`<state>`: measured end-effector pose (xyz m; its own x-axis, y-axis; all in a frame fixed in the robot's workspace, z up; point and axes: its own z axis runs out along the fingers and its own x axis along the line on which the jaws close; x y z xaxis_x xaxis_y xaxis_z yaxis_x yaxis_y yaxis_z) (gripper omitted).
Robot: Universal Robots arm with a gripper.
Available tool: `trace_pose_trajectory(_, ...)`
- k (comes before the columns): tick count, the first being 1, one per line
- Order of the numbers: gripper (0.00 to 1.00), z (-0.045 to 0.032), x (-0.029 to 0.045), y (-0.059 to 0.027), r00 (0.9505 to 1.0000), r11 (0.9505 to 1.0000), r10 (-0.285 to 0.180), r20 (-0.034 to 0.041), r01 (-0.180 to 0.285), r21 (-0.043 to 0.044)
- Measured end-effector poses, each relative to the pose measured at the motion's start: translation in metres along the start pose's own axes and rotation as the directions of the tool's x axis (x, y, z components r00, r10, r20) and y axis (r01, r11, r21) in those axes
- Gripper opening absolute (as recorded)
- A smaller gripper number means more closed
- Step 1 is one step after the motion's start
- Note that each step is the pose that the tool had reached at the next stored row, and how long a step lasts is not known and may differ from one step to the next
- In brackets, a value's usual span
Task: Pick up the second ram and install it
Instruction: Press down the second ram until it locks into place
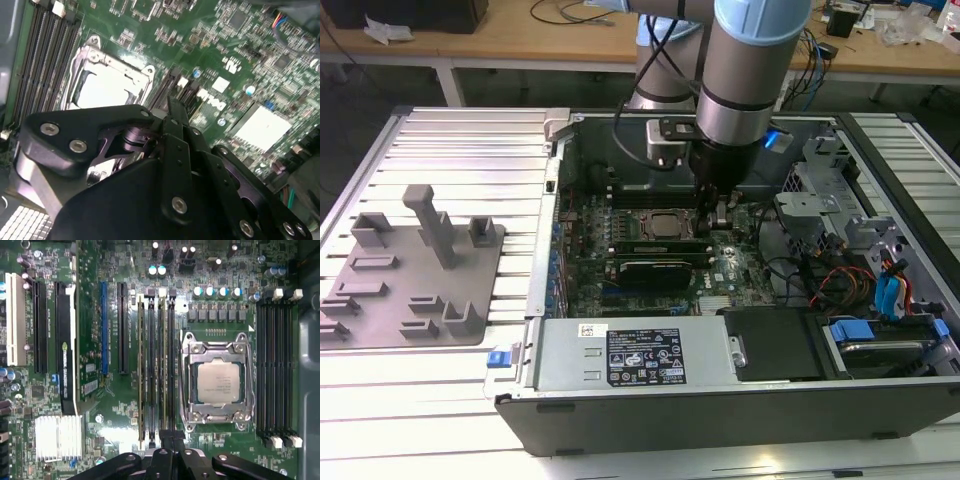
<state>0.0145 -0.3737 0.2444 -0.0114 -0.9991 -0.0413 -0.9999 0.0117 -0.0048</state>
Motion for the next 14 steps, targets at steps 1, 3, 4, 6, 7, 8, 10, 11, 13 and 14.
trace_pose_trajectory(1,0.08,0.0001,0.0000,0.0050,1.0000,1.0000,0.000,0.0001,0.000,0.0001)
trace_pose_trajectory(3,0.08,0.0000,0.0001,0.0142,1.0000,1.0000,0.000,0.0002,0.000,0.0001)
trace_pose_trajectory(4,0.08,0.0000,0.0002,0.0206,1.0000,1.0000,0.000,0.0001,0.000,0.0000)
trace_pose_trajectory(6,0.08,0.0000,0.0003,0.0326,1.0000,1.0000,0.000,0.0001,0.000,0.0000)
trace_pose_trajectory(7,0.08,0.0000,0.0004,0.0369,1.0000,1.0000,0.000,0.0002,0.000,0.0001)
trace_pose_trajectory(8,0.08,0.0000,0.0004,0.0420,1.0000,1.0000,0.000,0.0002,0.000,0.0000)
trace_pose_trajectory(10,0.08,-0.0001,0.0005,0.0481,1.0000,1.0000,0.000,0.0001,0.000,0.0000)
trace_pose_trajectory(11,0.08,-0.0001,0.0006,0.0579,1.0000,1.0000,0.000,0.0002,0.000,0.0001)
trace_pose_trajectory(13,0.08,-0.0001,0.0007,0.0679,1.0000,1.0000,0.000,0.0002,0.000,0.0000)
trace_pose_trajectory(14,0.08,0.0000,0.0007,0.0727,1.0000,1.0000,0.000,0.0002,0.000,0.0001)
